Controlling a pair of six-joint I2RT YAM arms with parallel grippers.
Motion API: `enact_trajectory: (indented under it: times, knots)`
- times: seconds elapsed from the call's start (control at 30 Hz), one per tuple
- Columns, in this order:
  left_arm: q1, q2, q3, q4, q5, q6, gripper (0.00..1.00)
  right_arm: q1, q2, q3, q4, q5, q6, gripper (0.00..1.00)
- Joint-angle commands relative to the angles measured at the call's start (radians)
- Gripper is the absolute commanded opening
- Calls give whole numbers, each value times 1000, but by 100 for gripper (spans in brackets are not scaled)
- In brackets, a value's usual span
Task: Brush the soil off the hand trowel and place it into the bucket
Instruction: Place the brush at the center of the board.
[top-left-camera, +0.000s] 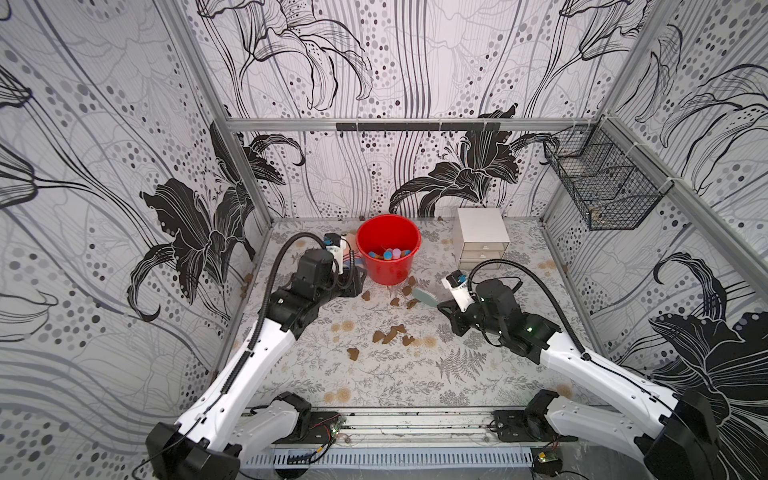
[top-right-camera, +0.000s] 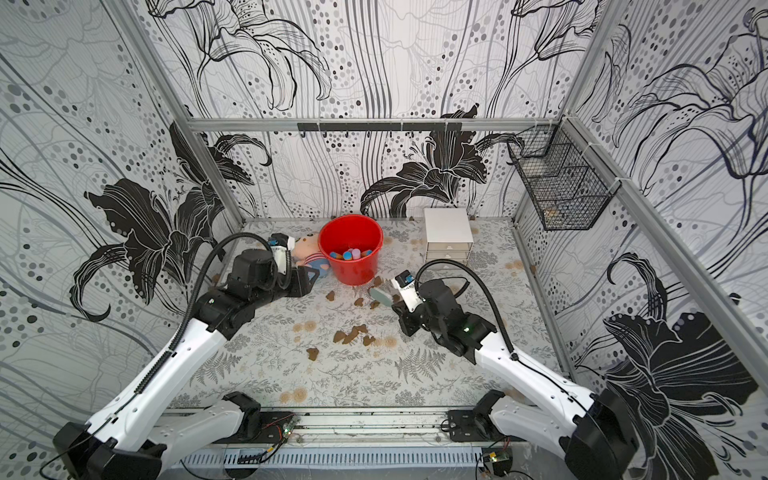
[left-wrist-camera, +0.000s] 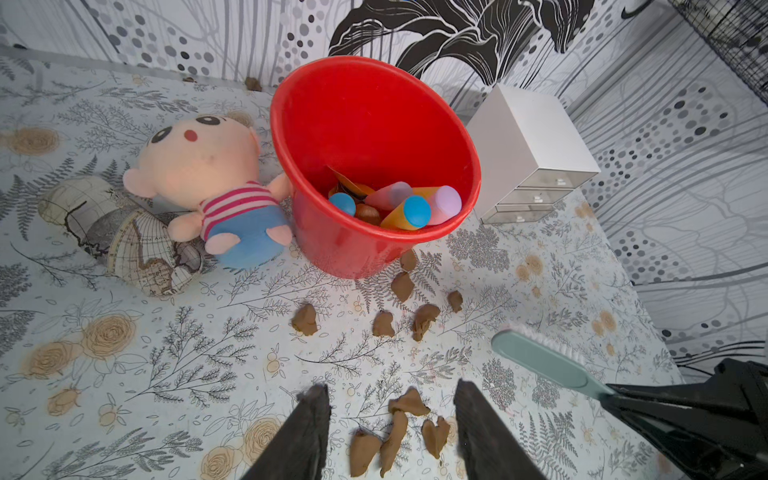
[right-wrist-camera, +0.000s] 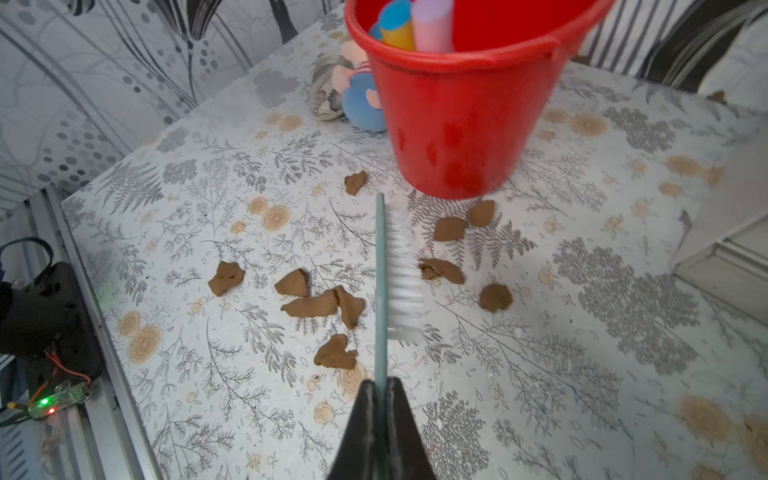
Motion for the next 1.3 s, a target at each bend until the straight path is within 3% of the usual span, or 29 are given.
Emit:
enact_trajectory:
  times: [0.0,0.17,0.3,0.5,0.63,1.0,1.27]
  knots:
    - [5,-71,-94,203,-50,-66,53,-126,-57,-56,49,-138,93,0]
    - [7,-115,-225,281,-83,-125,59,-342,-74,-150,190,-290,313,0]
    - [8,-102,-262,310,-77,-151,61,-352,2,-197,329,-272,528,0]
    - [8,-98,-269,300,-47,-162,62,-353,77,-279,474,-167,683,0]
    - [7,-114,-297,308,-44,-171,62,-354,121,-284,510,-125,720,0]
    - [9,-105,-308,298,-36,-165,62,-354,427,-264,753,-228,869,0]
    - [9,-98,-314,292,-45,-152,62,-390,517,-295,807,-255,903,12]
